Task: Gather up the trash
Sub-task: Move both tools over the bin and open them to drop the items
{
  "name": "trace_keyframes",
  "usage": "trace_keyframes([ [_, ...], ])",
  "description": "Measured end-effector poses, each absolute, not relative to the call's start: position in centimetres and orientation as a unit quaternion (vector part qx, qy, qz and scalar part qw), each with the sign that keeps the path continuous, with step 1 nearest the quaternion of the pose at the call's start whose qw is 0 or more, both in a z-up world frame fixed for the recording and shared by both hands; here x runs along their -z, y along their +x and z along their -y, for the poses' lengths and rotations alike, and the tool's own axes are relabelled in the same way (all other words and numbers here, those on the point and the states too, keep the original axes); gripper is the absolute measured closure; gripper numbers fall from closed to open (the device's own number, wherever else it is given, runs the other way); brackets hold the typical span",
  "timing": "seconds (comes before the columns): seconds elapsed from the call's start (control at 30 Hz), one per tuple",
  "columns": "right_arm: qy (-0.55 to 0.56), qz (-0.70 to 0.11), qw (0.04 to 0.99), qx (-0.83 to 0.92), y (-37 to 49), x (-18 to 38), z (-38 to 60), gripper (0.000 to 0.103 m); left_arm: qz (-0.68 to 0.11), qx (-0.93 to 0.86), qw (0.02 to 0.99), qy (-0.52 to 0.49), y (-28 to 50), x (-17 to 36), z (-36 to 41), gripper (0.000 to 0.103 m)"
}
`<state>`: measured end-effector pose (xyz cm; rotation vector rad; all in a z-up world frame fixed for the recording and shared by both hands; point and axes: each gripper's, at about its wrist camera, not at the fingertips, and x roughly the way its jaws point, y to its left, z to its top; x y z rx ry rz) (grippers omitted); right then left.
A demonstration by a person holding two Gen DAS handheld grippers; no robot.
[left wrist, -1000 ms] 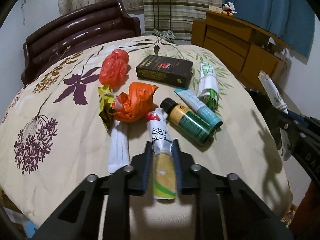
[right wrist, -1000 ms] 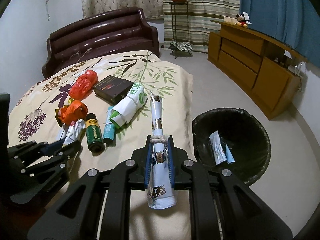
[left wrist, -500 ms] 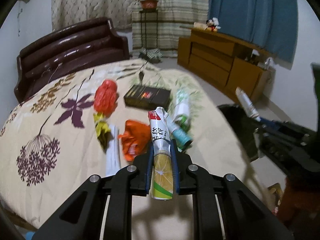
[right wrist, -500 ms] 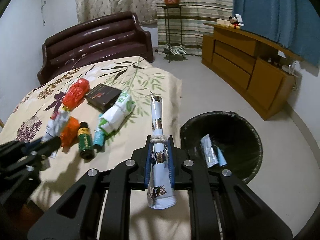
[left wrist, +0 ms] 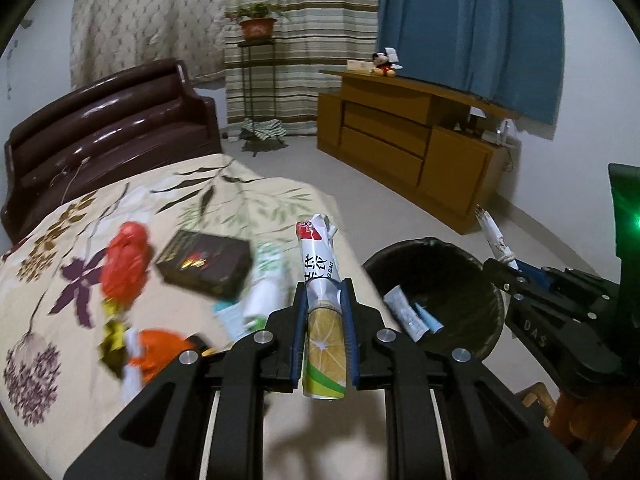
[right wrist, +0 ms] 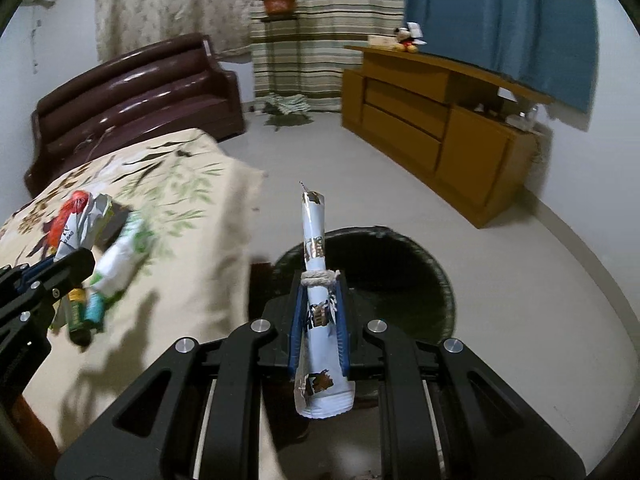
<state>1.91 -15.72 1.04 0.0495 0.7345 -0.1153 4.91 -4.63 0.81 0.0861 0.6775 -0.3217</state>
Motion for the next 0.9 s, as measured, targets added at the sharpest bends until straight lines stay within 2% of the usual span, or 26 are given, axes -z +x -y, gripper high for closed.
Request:
trace_keyframes([
  [0.53,0.039,-0.373,0.922,0.098,5.3,1.5,20.2,0.089,-0.346,0.178,0.917,0.087,10.4,1.4,12.4,0.086],
  [0.9,0.05,-0.383,0.917,0.1,6.8,3.1,22.1,0.089,-0.374,0.181,0.902,0.115,12.7,3.1,14.8,0.084],
])
